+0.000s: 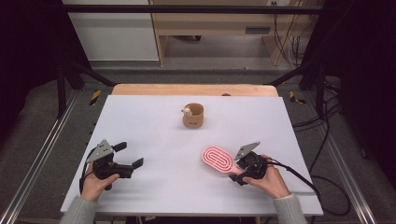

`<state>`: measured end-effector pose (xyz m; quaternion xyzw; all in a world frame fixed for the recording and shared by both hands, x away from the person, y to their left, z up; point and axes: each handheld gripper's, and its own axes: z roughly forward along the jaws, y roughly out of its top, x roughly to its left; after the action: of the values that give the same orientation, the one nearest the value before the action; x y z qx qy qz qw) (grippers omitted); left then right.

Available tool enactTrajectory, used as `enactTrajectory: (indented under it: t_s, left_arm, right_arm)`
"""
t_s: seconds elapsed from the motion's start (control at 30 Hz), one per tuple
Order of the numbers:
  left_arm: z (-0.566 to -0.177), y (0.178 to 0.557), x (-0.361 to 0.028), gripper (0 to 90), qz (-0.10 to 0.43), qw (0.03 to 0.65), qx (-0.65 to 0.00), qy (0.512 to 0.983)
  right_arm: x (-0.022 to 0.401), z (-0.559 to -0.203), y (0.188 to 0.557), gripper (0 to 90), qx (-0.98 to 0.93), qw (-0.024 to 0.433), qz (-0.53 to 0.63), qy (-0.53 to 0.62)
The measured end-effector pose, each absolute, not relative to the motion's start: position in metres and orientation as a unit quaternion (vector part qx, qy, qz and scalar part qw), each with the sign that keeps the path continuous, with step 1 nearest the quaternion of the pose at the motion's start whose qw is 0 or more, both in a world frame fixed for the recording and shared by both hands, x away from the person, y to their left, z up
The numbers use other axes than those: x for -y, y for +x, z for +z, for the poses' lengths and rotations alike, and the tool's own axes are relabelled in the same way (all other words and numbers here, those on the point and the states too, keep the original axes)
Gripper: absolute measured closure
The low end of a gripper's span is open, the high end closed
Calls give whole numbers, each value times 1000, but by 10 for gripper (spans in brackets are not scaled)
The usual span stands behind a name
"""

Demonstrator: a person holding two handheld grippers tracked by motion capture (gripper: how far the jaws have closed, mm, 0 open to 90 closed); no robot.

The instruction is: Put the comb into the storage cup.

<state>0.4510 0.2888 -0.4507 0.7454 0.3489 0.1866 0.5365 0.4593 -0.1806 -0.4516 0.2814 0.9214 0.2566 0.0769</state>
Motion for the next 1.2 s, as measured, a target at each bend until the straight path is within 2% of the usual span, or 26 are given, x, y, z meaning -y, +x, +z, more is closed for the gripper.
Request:
enactTrajectory:
  t_s: [0.77,0.97,1.2]
  left_arm:
    - [-451,451,-289,0,186,536,-350,746]
    - [-451,451,-289,0,187,536,-350,745]
    - [-451,451,-289,0,186,536,-349,746]
  right_arm:
    - [180,-457,462,628,-926,88,238,280]
    - [179,-457,461,673,-926,85,237,280]
    - [179,-457,461,686,-928,87,237,273]
